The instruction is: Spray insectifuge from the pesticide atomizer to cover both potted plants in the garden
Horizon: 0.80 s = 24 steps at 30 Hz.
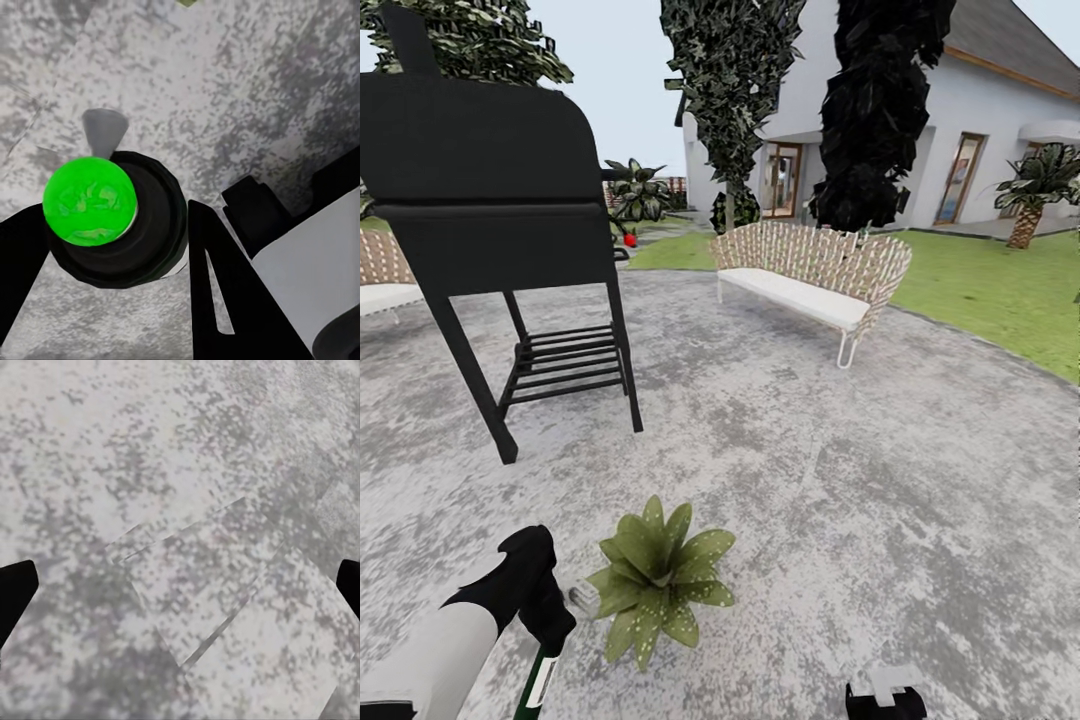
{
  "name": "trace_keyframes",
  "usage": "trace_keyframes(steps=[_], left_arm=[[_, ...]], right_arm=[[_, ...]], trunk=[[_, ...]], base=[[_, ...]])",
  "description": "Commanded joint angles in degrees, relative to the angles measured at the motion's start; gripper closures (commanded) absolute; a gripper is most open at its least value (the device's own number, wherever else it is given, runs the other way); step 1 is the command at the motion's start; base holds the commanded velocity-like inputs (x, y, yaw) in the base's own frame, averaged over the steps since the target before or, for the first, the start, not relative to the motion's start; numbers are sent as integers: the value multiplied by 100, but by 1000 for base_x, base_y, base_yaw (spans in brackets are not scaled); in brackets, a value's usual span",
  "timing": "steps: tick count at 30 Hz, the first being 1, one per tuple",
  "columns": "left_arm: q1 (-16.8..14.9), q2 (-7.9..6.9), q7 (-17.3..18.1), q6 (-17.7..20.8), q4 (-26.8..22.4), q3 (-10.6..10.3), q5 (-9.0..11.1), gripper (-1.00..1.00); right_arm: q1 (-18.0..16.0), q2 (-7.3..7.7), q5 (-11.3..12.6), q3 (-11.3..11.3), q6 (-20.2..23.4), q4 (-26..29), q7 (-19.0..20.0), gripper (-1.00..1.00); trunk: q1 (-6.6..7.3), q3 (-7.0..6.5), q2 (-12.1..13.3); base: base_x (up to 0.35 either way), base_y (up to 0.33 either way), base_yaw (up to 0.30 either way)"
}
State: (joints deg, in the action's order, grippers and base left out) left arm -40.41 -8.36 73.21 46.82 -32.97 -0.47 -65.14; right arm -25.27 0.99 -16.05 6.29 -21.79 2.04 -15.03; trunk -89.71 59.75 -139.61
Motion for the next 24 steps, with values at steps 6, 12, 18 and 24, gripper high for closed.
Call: trace_keyframes(steps=[6,12,18,24], left_arm=[[-2,10,52,63,-16,-24,-36,100],[-2,16,53,64,-16,3,-34,100],[2,-37,44,61,2,-6,-34,100],[7,-53,-20,44,-14,253,-34,100]], right_arm=[[-4,-3,-56,56,-19,6,-18,-100],[-4,-3,-56,56,-19,7,-18,-100],[-4,-1,-56,51,-19,-1,-18,-100],[-4,0,-60,48,-19,-10,-18,-100]], trunk=[[-109,129,-203],[-202,299,-366],[-215,435,-373],[-215,436,-373]], base=[[1,1,-4],[0,0,0],[0,0,0],[0,0,0]])
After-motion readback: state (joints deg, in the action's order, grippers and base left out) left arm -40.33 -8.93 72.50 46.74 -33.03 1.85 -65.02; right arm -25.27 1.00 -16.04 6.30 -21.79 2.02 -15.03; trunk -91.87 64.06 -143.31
